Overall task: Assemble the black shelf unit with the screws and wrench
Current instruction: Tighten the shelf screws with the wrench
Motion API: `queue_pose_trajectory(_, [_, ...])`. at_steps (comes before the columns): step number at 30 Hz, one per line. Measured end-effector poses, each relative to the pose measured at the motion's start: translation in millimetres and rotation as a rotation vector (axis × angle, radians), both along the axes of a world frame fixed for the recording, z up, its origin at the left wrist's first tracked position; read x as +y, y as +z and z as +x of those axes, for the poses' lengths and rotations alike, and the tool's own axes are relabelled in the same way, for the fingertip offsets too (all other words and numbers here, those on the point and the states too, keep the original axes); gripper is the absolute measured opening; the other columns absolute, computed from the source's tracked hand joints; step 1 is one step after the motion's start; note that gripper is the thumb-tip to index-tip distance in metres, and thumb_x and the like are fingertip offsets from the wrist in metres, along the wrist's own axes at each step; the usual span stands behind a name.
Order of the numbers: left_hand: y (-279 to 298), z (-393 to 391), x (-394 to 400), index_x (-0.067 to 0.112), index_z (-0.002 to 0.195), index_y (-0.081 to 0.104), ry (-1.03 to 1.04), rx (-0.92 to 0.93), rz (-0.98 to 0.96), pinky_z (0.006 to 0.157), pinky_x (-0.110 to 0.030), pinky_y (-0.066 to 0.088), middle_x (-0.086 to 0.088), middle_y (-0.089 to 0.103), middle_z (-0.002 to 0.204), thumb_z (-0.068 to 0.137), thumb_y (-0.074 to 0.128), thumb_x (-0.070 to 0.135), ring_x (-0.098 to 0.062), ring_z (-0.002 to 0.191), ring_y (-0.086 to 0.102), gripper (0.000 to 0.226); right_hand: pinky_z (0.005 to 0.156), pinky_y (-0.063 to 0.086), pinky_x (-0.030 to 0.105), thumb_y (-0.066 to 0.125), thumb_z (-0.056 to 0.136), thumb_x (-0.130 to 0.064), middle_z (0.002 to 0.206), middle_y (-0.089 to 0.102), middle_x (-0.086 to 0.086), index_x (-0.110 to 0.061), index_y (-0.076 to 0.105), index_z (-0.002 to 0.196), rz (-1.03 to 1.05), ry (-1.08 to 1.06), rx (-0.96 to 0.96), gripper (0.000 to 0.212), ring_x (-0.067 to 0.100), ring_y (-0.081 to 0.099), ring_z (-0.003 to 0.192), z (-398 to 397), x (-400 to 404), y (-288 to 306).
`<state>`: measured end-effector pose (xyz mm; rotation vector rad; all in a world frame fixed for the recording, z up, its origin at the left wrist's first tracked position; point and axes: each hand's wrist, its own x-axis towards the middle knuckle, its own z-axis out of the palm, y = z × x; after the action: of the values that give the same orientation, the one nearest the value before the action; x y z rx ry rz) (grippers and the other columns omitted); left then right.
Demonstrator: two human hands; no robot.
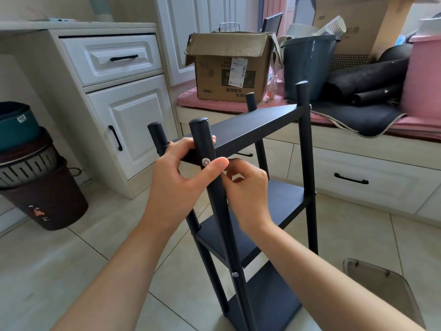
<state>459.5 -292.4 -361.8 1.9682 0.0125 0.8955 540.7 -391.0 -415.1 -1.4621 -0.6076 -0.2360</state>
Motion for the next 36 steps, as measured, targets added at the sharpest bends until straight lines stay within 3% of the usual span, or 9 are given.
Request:
queue_pose_trajectory(3, [-1.2, 1.0, -1.0, 0.027, 0.110, 0.068, 0.048, 0.009, 0.032, 0.090, -0.022, 0.050, 0.008, 0.069, 0.098, 0.077, 0.077, 0.040, -0.012, 0.100, 0.064, 0.036, 0.071, 0.054, 0.028, 0.073, 0.086, -0.010, 0.081, 0.073, -0.008, -0.012, 0.076, 0.091, 0.030, -0.017, -0.011, 0.006, 0.007, 0.066, 0.075, -0.9, -5.5, -4.5])
queue_pose_trajectory(8, [0.1, 2.2, 1.3, 0.033, 0.109, 0.068, 0.045, 0.001, 0.011, 0.091, -0.020, 0.051, 0.011, 0.071, 0.097, 0.079, 0.074, 0.032, -0.009, 0.100, 0.066, 0.030, 0.073, 0.056, 0.047, 0.073, 0.087, -0.005, 0.082, 0.075, -0.004, -0.009, 0.075, 0.090, 0.033, 0.020, -0.046, 0.006, 0.019, 0.071, 0.081, -1.8, -15.1, -4.2])
queue_pose_trajectory(11, [4.0, 2.2, 10.0, 0.035, 0.108, 0.070, 0.007, 0.025, -0.007, 0.090, -0.019, 0.052, 0.016, 0.073, 0.100, 0.078, 0.076, 0.031, -0.007, 0.101, 0.067, 0.032, 0.073, 0.056, 0.048, 0.072, 0.087, -0.004, 0.084, 0.074, -0.004, -0.011, 0.075, 0.092, -0.005, 0.023, -0.073, 0.009, 0.020, 0.070, 0.079, -0.2, -18.5, -3.2])
queue_pose_trajectory(14, [6.4, 3.6, 18.0, 0.027, 0.110, 0.072, -0.050, 0.033, -0.046, 0.091, -0.018, 0.051, 0.015, 0.074, 0.109, 0.078, 0.076, 0.022, -0.006, 0.108, 0.067, 0.032, 0.071, 0.056, 0.044, 0.072, 0.088, -0.006, 0.085, 0.073, -0.004, -0.012, 0.074, 0.093, -0.040, 0.009, -0.100, 0.008, 0.019, 0.067, 0.076, 1.3, -21.2, -4.0])
queue_pose_trajectory(17, [5.9, 7.1, 16.5, 0.025, 0.108, 0.072, -0.117, 0.039, -0.050, 0.091, -0.012, 0.048, 0.015, 0.073, 0.115, 0.080, 0.072, 0.018, 0.001, 0.114, 0.062, 0.029, 0.068, 0.055, 0.031, 0.073, 0.087, -0.009, 0.084, 0.072, -0.010, -0.019, 0.073, 0.091, -0.065, -0.035, -0.129, 0.011, 0.014, 0.064, 0.072, 0.2, -22.0, -6.6])
queue_pose_trajectory(23, [3.2, 11.1, 13.8, 0.026, 0.109, 0.070, -0.120, 0.046, -0.059, 0.101, -0.022, 0.048, 0.016, 0.071, 0.117, 0.081, 0.068, 0.017, -0.002, 0.119, 0.060, 0.030, 0.064, 0.045, 0.014, 0.073, 0.087, -0.012, 0.082, 0.070, -0.014, -0.019, 0.074, 0.090, -0.078, -0.105, -0.148, 0.009, 0.010, 0.059, 0.065, -2.1, -26.5, -9.5])
queue_pose_trajectory(27, [-0.7, 12.5, 6.1, 0.022, 0.110, 0.068, -0.090, 0.007, -0.054, 0.102, -0.030, 0.047, 0.011, 0.071, 0.116, 0.086, 0.064, 0.019, -0.008, 0.119, 0.061, 0.025, 0.062, 0.044, 0.016, 0.074, 0.086, -0.013, 0.078, 0.070, -0.014, -0.020, 0.075, 0.088, -0.101, -0.151, -0.166, 0.008, 0.011, 0.056, 0.062, -7.5, -26.4, -6.3])
queue_pose_trajectory(31, [-6.7, 16.4, -8.4, 0.018, 0.106, 0.067, -0.030, -0.060, -0.145, 0.096, -0.020, 0.046, 0.010, 0.071, 0.112, 0.091, 0.060, 0.038, -0.005, 0.113, 0.061, 0.027, 0.061, 0.043, 0.017, 0.073, 0.086, -0.015, 0.075, 0.069, -0.016, -0.023, 0.073, 0.083, -0.121, -0.181, -0.173, 0.008, 0.011, 0.056, 0.061, -12.7, -24.8, -0.5])
queue_pose_trajectory(36, [-8.0, 17.8, -14.6, 0.021, 0.105, 0.066, 0.005, -0.077, -0.149, 0.090, -0.012, 0.044, 0.003, 0.069, 0.105, 0.094, 0.059, 0.038, -0.007, 0.104, 0.062, 0.021, 0.062, 0.042, 0.013, 0.074, 0.085, -0.014, 0.073, 0.069, -0.016, -0.024, 0.070, 0.079, -0.143, -0.187, -0.176, 0.013, 0.008, 0.056, 0.064, -17.4, -26.5, 1.8])
